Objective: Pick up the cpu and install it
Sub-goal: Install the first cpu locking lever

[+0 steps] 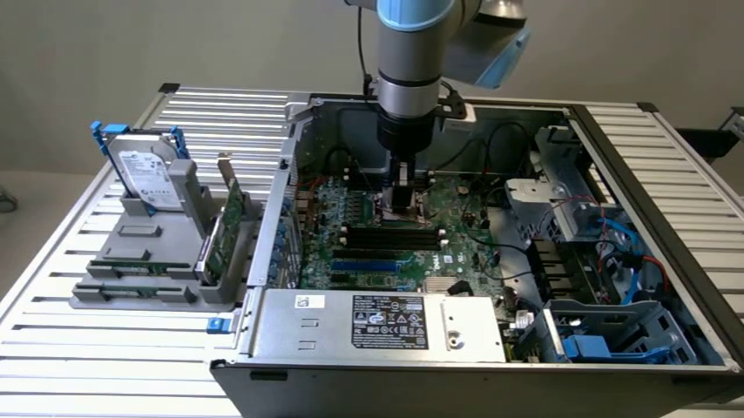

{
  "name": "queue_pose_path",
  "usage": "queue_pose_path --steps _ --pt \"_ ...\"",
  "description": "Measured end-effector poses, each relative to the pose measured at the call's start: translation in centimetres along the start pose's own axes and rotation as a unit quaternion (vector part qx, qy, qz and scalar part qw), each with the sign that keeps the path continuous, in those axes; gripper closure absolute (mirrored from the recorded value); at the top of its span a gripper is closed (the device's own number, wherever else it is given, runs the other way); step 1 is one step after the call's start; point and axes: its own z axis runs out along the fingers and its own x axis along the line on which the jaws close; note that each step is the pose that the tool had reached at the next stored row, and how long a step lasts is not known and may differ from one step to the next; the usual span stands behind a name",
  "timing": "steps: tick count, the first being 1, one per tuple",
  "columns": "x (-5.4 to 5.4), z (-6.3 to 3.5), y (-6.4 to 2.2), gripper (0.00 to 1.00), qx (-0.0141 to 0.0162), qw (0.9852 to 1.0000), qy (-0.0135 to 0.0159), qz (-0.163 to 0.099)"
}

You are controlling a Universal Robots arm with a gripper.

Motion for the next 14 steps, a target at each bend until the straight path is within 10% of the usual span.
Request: queue_pose_path --steps 14 --pt "-0.41 0.54 -0.3 0.45 -0.0121 0.9999 0.0007 0.0"
